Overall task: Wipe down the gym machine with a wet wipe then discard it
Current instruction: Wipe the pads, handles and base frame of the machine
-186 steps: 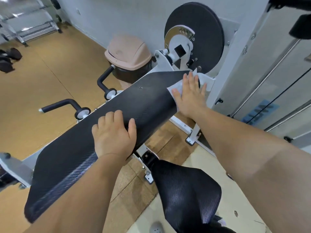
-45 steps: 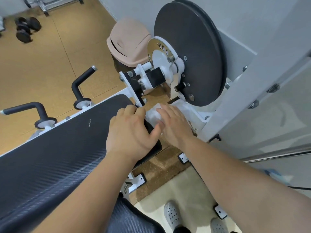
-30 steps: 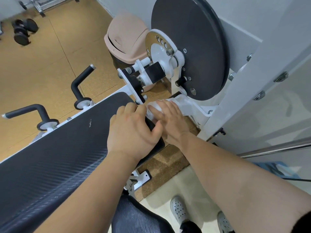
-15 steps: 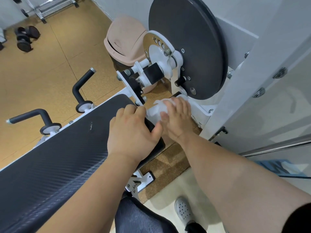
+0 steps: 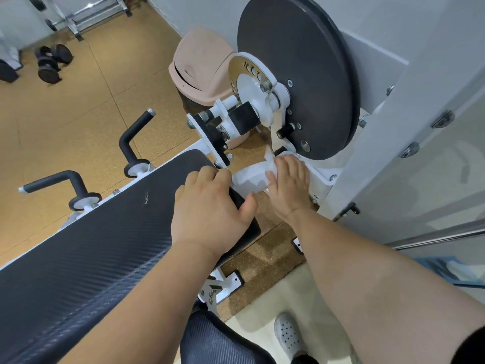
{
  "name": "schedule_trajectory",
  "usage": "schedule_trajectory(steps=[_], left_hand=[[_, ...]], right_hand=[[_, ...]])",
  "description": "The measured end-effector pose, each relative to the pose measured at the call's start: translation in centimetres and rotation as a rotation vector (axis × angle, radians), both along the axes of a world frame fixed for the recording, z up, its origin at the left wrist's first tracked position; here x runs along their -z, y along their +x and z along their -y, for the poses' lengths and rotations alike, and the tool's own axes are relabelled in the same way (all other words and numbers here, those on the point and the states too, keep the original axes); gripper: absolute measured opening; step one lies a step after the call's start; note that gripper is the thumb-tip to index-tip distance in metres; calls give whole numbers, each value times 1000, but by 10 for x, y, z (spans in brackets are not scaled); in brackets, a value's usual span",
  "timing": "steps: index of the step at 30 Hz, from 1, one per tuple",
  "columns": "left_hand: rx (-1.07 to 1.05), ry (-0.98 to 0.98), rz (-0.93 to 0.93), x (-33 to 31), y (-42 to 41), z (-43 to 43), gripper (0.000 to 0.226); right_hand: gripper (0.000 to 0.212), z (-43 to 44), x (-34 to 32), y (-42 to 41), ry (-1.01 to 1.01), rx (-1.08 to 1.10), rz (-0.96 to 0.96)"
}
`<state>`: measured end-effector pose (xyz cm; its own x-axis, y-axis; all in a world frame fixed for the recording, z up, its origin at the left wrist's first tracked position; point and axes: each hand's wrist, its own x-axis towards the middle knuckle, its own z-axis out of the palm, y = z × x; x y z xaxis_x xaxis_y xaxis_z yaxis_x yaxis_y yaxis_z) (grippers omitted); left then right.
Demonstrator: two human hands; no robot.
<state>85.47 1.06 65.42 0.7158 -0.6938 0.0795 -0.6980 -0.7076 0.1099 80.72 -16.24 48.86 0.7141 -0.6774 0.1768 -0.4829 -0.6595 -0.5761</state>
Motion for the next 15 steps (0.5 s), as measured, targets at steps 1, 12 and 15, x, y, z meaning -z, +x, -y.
schedule_trajectory(steps=[1,12,15], left_hand=[[0,-2,-2,0,0,0,51],[-12,-13,-4,-1,-1,0,46],[-9,-23,-3,-1,-1,0,47]], right_hand=[[54,-3,-2,2,2,39,-11],[57,-6,2,-3,-79,-139,-65],[67,-4,2,0,13,5,-110]])
